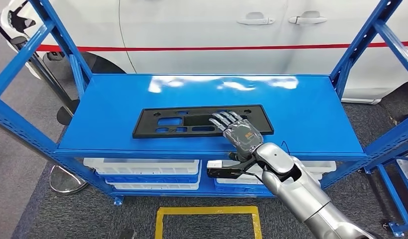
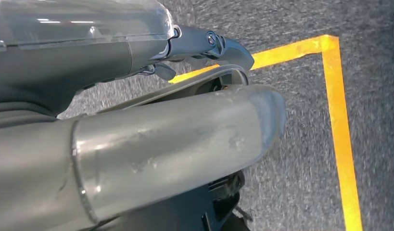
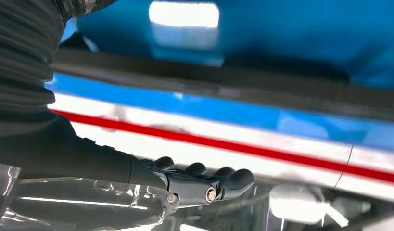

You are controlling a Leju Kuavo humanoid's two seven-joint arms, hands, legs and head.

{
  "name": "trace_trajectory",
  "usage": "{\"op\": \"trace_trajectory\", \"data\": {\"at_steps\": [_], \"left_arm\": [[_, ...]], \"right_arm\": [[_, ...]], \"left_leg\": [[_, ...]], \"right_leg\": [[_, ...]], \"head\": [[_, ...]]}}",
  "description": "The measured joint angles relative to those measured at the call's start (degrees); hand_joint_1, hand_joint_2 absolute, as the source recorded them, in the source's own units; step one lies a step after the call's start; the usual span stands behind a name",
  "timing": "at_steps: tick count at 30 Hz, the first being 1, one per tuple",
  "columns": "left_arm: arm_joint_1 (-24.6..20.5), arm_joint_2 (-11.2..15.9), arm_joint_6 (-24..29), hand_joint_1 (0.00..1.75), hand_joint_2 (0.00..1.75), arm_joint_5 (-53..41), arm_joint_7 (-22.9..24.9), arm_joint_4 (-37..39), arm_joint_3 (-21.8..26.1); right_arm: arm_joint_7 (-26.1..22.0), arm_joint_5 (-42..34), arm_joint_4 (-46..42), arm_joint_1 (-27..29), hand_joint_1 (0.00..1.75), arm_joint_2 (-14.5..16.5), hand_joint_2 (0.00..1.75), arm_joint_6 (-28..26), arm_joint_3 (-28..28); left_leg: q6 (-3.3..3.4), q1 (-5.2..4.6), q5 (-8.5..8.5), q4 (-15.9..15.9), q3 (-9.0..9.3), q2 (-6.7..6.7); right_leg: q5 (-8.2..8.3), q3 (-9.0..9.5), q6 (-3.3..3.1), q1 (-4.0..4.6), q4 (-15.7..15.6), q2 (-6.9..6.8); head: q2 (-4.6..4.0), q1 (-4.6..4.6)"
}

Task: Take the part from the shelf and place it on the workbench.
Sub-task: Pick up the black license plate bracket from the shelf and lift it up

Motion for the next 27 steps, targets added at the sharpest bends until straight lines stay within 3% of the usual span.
{"op": "trace_trajectory", "data": {"at_steps": [1, 2, 4, 6, 10, 13, 15, 16, 17, 18, 20, 21, 24, 26, 27], "left_arm": [[0.04, -0.01, -0.01, 0.0, 0.0, -0.02, 0.04, 0.0, -0.08], [0.08, -0.02, -0.02, 0.0, 0.0, -0.03, 0.06, 0.0, -0.15], [0.03, -0.03, -0.05, 0.0, 0.0, -0.02, 0.14, 0.0, -0.25], [-0.08, -0.05, -0.06, 0.0, 0.0, 0.01, 0.19, 0.0, -0.34], [-0.03, -0.06, -0.06, 0.0, 0.0, 0.1, 0.24, 0.0, -0.63], [-0.19, -0.13, -0.06, 0.0, 0.0, 0.06, 0.31, 0.0, -0.83], [-0.16, -0.18, -0.06, 0.0, 0.0, 0.0, 0.37, 0.0, -1.01], [-0.1, -0.2, -0.06, 0.0, 0.0, -0.02, 0.41, 0.0, -1.07], [-0.04, -0.21, -0.06, 0.0, 0.0, -0.03, 0.44, 0.0, -1.12], [-0.03, -0.21, -0.06, 0.0, 0.0, -0.05, 0.46, 0.0, -1.15], [-0.22, -0.21, -0.07, 0.0, 0.0, -0.12, 0.57, 0.0, -1.21], [-0.34, -0.21, -0.08, 0.0, 0.0, -0.18, 0.67, 0.0, -1.26], [-0.44, -0.24, -0.09, 0.0, 0.0, -0.3, 1.07, 0.0, -1.49], [-0.46, -0.3, -0.12, 0.0, 0.0, -0.38, 1.23, 0.0, -1.66], [-0.53, -0.33, -0.14, 0.0, 0.0, -0.41, 1.28, 0.0, -1.73]], "right_arm": [[0.0, 0.01, 0.47, -0.1, 0.0, 0.2, 1.75, 0.07, 0.12], [0.0, 0.01, 0.81, -0.29, 0.0, 0.41, 1.75, 0.09, 0.23], [0.0, 0.0, 1.55, -1.0, 0.0, 1.0, 1.75, 0.08, 0.46], [0.0, 0.0, 2.14, -1.51, 0.0, 1.54, 1.75, 0.06, 0.71], [0.0, -0.04, 3.06, -2.05, 0.0, 2.26, 1.75, 0.1, 1.09], [0.0, -0.14, 4.37, -3.1, 0.0, 3.39, 1.75, 0.33, 1.63], [0.08, -0.2, 5.63, -3.39, 0.0, 3.86, 1.75, 0.4, 1.96], [0.15, -0.25, 6.2, -3.43, 0.03, 4.01, 1.75, 0.33, 2.06], [0.22, -0.32, 6.66, -3.51, 0.25, 4.21, 1.75, 0.24, 2.12], [0.27, -0.43, 7.1, -3.67, 0.55, 4.46, 1.75, 0.14, 2.16], [0.29, -0.73, 8.09, -4.19, 1.11, 5.05, 1.75, -0.04, 2.16], [0.31, -0.88, 8.76, -4.43, 1.19, 5.34, 1.75, -0.12, 2.16], [0.43, -1.15, 11.15, -4.92, 1.19, 6.26, 1.75, -0.44, 2.14], [0.49, -1.27, 12.78, -5.37, 1.19, 6.82, 1.75, -0.74, 2.08], [0.51, -1.34, 13.53, -5.56, 1.19, 7.02, 1.75, -0.84, 2.06]], "left_leg": [[-0.13, 0.07, -0.22, 0.33, -0.02, -0.07], [-0.34, 0.15, -0.53, 0.78, -0.06, -0.13], [-0.99, 0.16, -1.43, 2.29, -0.55, -0.18], [-1.55, 0.02, -2.01, 3.42, -1.21, -0.12], [-2.38, 0.25, -3.22, 5.11, -1.96, -0.06], [-3.22, 0.67, -7.38, 13.85, -6.09, -0.03], [-3.33, 0.81, -8.45, 18.72, -8.93, -0.04], [-3.21, 0.82, -7.48, 18.44, -9.09, -0.04], [-3.01, 0.81, -5.6, 16.05, -8.18, -0.04], [-2.74, 0.78, -3.35, 12.28, -6.56, -0.05], [-2.23, 0.44, -0.82, 5.58, -3.44, -0.09], [-2.04, 0.24, -0.59, 3.88, -2.66, -0.12], [-1.48, 0.1, -0.39, 2.28, -1.95, -0.1], [-0.87, 0.28, 0.17, 1.04, -1.28, 0.0], [-0.64, 0.33, 0.32, 0.69, -1.07, 0.04]], "right_leg": [[1.43, 0.62, 0.24, -0.22, -1.36, -0.03], [3.34, 1.98, 0.45, -0.44, -4.13, -0.07], [5.51, 4.79, 0.5, -0.63, -9.94, -0.13], [5.38, 5.58, -0.05, -0.45, -11.99, -0.1], [5.55, 5.68, -1.32, -0.39, -12.27, 0.01], [5.54, 5.98, -1.87, -0.31, -12.5, 0.01], [5.46, 6.07, -1.97, -0.16, -12.5, -0.03], [5.4, 6.14, -2.01, -0.12, -12.5, -0.03], [5.34, 6.25, -2.02, -0.09, -12.51, 0.0], [5.29, 6.38, -2.01, -0.1, -12.54, 0.06], [5.26, 6.55, -1.75, -0.06, -12.76, 0.23], [5.33, 6.58, -1.52, -0.06, -12.94, 0.28], [5.47, 6.75, -0.58, -0.15, -13.47, 0.24], [4.0, 6.04, -0.26, -0.16, -11.64, 0.19], [2.46, 4.86, -0.26, -0.12, -9.01, 0.17]], "head": [[0.0, 0.01], [0.0, 0.01], [0.0, -0.01], [0.0, -0.08], [0.0, -0.14], [0.0, -0.14], [0.0, -0.14], [0.0, -0.14], [0.0, -0.14], [0.0, -0.13], [0.0, -0.13], [0.0, -0.13], [0.0, -0.13], [0.0, -0.12], [0.0, -0.1]]}}
